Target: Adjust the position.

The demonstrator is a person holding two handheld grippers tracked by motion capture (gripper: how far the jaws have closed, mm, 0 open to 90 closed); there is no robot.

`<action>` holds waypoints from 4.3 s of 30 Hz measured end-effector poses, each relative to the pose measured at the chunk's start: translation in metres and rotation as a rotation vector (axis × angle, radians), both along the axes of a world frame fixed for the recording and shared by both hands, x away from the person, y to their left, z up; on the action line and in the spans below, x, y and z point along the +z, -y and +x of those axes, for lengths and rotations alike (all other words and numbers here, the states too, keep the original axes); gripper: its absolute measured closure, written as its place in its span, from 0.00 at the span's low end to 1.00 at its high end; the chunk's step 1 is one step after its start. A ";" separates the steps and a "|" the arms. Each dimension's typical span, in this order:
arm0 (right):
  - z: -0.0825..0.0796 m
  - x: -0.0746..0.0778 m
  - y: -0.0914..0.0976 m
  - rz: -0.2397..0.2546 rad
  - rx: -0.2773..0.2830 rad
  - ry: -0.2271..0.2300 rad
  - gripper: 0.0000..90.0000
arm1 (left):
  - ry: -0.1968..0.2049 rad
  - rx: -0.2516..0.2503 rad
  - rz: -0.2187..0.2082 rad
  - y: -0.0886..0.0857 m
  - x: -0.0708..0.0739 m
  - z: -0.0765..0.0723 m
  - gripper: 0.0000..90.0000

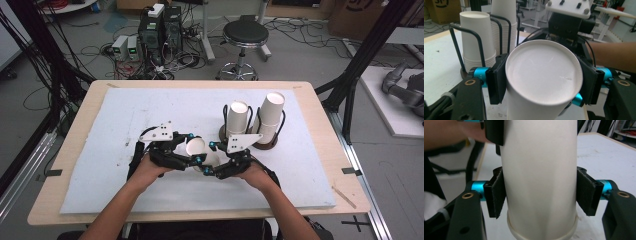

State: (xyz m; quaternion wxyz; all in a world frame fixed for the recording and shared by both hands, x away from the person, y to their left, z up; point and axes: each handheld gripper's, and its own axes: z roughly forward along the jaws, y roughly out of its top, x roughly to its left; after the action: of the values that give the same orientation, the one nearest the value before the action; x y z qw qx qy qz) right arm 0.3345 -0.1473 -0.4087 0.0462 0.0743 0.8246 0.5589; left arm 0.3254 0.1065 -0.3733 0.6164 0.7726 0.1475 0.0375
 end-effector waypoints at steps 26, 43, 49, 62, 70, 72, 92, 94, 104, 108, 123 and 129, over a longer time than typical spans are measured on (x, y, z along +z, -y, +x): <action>0.000 0.011 0.020 0.076 -0.032 -0.062 0.18 | 0.016 -0.075 -0.094 -0.010 0.003 0.003 0.40; 0.000 0.010 0.026 -0.083 0.077 0.001 0.40 | -0.010 -0.080 -0.015 -0.008 0.000 0.003 0.25; -0.002 0.010 0.024 -0.077 0.103 0.007 0.41 | -0.039 -0.131 -0.003 -0.004 -0.004 0.004 0.29; -0.002 0.013 0.027 0.017 0.040 -0.044 0.18 | -0.028 -0.143 -0.086 -0.015 0.000 0.006 0.40; -0.001 0.012 0.026 -0.001 0.066 -0.027 0.32 | -0.039 -0.154 -0.063 -0.010 -0.004 0.007 0.40; 0.000 0.013 0.028 -0.018 0.069 -0.021 0.34 | -0.037 -0.142 -0.034 -0.009 -0.005 0.006 0.39; -0.001 0.018 0.030 -0.013 0.054 -0.039 0.20 | -0.050 -0.179 -0.009 -0.009 -0.009 0.008 0.39; -0.001 0.019 0.032 0.017 0.060 -0.061 0.20 | -0.050 -0.193 -0.056 -0.012 -0.007 0.009 0.39; -0.001 0.021 0.034 -0.005 0.088 -0.016 0.33 | -0.068 -0.187 -0.027 -0.011 -0.011 0.009 0.39; 0.000 0.020 0.036 -0.037 0.068 -0.016 0.34 | -0.044 -0.131 0.011 -0.011 -0.012 0.009 0.28; 0.000 0.022 0.036 -0.045 0.076 -0.029 0.39 | -0.034 -0.160 0.109 -0.004 -0.023 0.008 0.62; 0.002 0.023 0.039 -0.035 0.052 -0.031 0.40 | -0.093 -0.142 0.045 -0.006 -0.023 0.010 0.36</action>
State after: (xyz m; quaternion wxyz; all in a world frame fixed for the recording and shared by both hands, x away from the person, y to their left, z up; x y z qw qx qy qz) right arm 0.3361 -0.1859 -0.3861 0.0204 0.0606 0.8365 0.5442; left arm 0.3353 0.1122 -0.3960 0.5924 0.7957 0.1201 -0.0389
